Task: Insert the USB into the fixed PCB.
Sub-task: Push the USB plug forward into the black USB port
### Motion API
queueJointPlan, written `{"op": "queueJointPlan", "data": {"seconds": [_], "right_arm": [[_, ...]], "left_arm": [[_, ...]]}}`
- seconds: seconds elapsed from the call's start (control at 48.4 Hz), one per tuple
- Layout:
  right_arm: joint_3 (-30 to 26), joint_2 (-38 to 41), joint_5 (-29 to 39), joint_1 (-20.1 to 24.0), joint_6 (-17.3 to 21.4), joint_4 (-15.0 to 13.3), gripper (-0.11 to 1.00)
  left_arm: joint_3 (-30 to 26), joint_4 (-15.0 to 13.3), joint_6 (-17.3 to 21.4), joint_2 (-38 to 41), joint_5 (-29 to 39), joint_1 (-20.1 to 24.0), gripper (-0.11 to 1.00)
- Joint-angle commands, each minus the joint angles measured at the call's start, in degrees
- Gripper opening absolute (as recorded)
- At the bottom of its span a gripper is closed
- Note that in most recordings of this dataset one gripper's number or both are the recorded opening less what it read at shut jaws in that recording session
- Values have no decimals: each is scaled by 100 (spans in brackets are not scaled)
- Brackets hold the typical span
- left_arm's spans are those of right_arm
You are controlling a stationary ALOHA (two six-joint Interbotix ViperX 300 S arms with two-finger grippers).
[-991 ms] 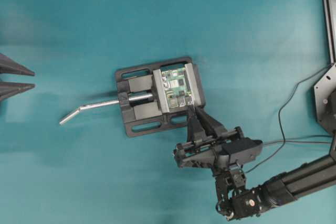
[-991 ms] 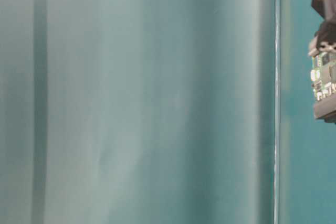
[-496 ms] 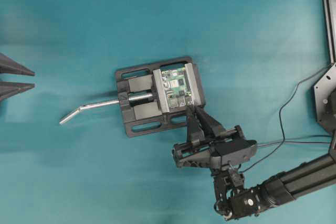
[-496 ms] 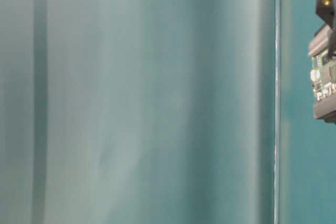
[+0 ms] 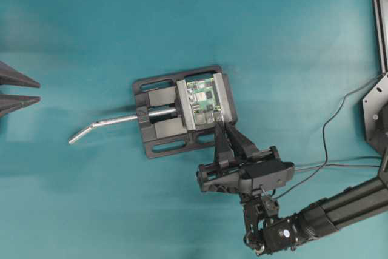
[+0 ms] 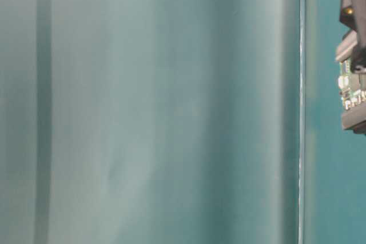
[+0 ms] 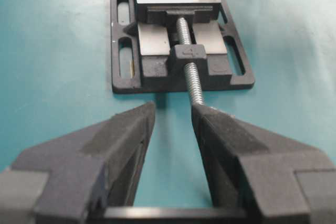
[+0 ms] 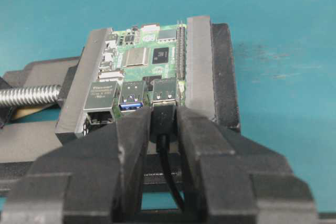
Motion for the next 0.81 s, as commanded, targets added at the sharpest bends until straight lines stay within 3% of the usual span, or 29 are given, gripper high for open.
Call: {"op": "queueJointPlan", "data": {"seconds": [0.0, 0.33, 0.599, 0.785], "right_arm": [[-18, -220, -79, -475, -26, -35, 19], [-53, -229, -114, -185, -149, -26, 19], [-105, -246, -114, -18, -149, 176, 20], [-141, -255, -114, 105, -149, 264, 32]], "left_arm": [[-149, 18, -9, 53, -18, -26, 46], [-149, 18, -9, 53, -26, -18, 46], [-149, 18, -9, 44, -26, -26, 46], [-149, 18, -9, 44, -26, -26, 46]]}}
